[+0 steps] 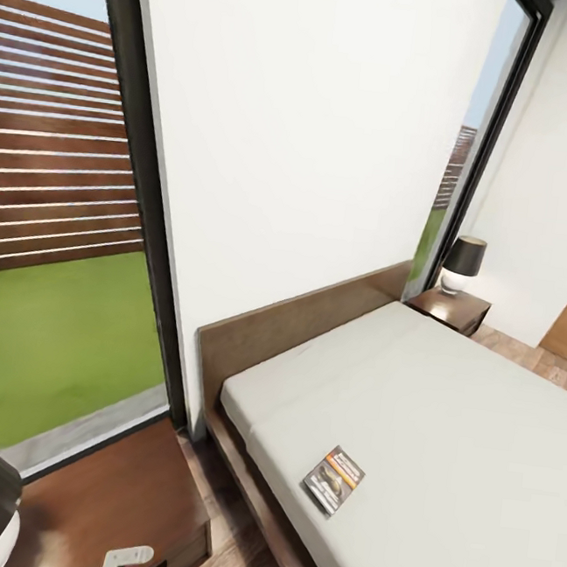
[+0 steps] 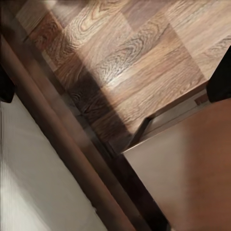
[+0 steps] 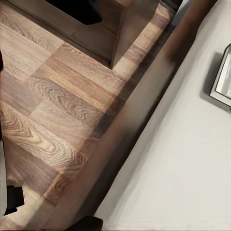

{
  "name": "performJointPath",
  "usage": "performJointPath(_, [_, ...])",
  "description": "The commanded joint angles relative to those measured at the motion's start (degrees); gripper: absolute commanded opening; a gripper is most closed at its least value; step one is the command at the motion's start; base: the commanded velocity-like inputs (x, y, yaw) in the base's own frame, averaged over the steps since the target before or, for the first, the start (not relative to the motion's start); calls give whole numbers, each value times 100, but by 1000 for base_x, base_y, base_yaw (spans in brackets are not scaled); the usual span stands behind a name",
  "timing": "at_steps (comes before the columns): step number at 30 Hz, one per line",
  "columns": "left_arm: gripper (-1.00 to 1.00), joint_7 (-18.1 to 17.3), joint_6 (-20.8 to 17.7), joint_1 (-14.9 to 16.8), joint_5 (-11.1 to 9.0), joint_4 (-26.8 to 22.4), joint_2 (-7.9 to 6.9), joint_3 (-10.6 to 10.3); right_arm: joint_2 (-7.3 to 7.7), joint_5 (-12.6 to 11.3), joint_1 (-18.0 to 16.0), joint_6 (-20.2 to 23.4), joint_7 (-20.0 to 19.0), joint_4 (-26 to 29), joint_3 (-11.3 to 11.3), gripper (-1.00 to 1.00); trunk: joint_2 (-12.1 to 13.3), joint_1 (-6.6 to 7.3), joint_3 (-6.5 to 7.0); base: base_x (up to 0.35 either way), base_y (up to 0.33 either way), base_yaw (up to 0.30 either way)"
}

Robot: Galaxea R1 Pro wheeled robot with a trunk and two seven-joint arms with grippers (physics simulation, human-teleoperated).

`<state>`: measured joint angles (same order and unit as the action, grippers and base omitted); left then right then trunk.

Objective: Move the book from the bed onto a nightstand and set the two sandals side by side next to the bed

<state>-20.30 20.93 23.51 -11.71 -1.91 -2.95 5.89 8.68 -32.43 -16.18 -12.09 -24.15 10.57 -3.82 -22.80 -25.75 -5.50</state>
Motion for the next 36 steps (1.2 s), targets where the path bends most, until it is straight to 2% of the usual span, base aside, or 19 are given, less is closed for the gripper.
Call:
performJointPath(1, [100, -53, -1, 4, -22, 7, -2, 43, 2, -53, -8, -22, -20, -11, -40, 100, -12, -3, -12, 0, 0, -300])
performJointPath(36, [100, -53, -1, 4, -22, 7, -3, 43, 2, -53, -8, -22, -20, -5, -40, 100, -12, -3, -12, 27, 41, -300])
